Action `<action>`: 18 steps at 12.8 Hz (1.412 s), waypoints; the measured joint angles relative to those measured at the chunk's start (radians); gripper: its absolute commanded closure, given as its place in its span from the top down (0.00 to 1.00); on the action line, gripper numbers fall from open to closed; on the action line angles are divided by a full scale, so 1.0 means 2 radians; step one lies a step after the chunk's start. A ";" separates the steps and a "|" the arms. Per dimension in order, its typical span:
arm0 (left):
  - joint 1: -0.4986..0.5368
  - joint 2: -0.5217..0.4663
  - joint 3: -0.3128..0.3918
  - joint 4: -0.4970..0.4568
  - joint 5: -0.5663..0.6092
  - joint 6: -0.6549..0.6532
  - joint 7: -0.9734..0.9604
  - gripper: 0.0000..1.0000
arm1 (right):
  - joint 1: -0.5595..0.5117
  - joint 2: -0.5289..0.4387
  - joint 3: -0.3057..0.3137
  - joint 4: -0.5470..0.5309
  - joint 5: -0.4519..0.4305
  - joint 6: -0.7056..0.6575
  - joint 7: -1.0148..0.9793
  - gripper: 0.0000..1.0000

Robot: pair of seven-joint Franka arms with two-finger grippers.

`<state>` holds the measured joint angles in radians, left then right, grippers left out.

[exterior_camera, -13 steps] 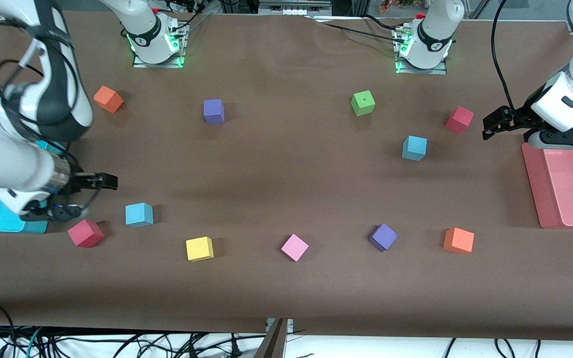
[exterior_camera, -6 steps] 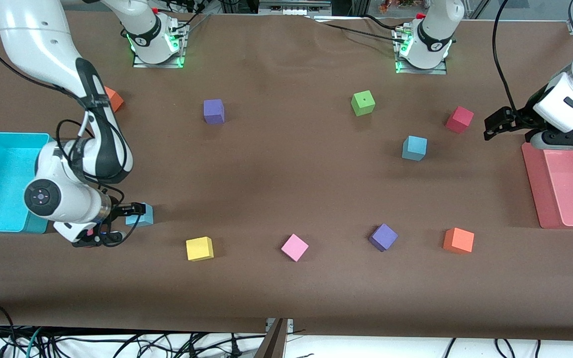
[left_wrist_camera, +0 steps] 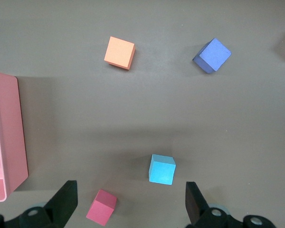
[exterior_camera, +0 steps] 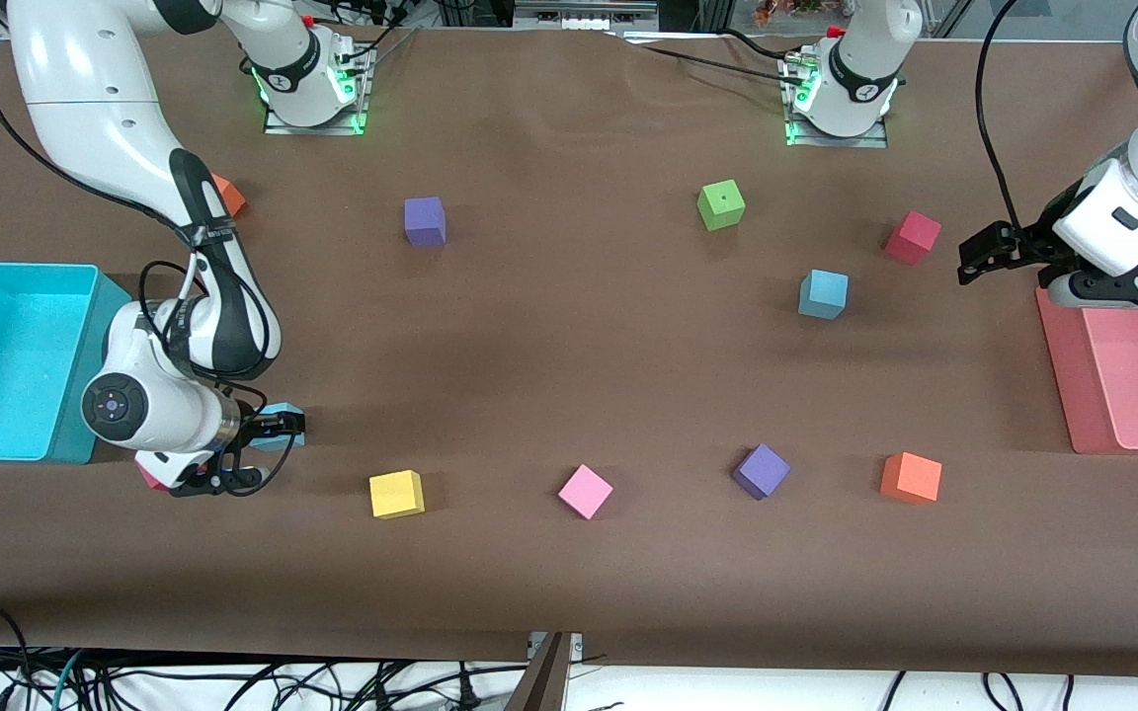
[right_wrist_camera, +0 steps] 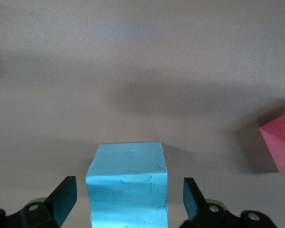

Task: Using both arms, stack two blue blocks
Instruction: 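Close the right gripper on the light blue cube and lift it, then carry the light blue cube to the table middle and open the right gripper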

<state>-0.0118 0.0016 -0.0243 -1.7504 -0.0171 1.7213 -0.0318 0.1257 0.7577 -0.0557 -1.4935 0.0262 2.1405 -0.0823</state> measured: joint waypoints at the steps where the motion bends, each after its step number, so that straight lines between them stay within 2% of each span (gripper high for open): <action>1: 0.000 0.000 0.000 0.000 0.000 0.000 0.000 1.00 | 0.000 0.001 0.000 0.000 0.000 0.000 0.000 0.51; 2: 0.000 0.000 0.000 0.000 0.000 0.000 0.000 1.00 | 0.000 0.003 0.000 0.000 0.000 0.000 -0.001 0.37; 3: 0.000 0.000 0.000 0.000 0.000 0.000 0.000 1.00 | 0.000 0.004 0.000 0.000 0.000 0.000 -0.001 0.33; 8: 0.000 0.000 -0.001 0.001 0.000 0.001 0.000 1.00 | 0.002 0.003 0.001 0.006 0.001 -0.004 -0.001 0.33; 11: 0.000 0.000 -0.001 0.005 0.000 0.001 0.000 1.00 | 0.015 -0.005 0.024 0.033 0.004 -0.033 0.017 0.34; 14: 0.000 0.001 -0.001 0.006 0.000 0.001 0.000 1.00 | 0.066 -0.014 0.048 0.066 0.005 -0.066 0.131 0.34; 18: 0.000 0.010 0.000 0.013 0.000 0.001 0.000 1.00 | 0.163 -0.013 0.050 0.073 0.005 -0.060 0.284 0.34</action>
<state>-0.0113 0.0218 -0.0251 -1.7240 -0.0171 1.7232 -0.0318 0.4521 0.7310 0.0442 -1.3476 0.0361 2.0204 0.4863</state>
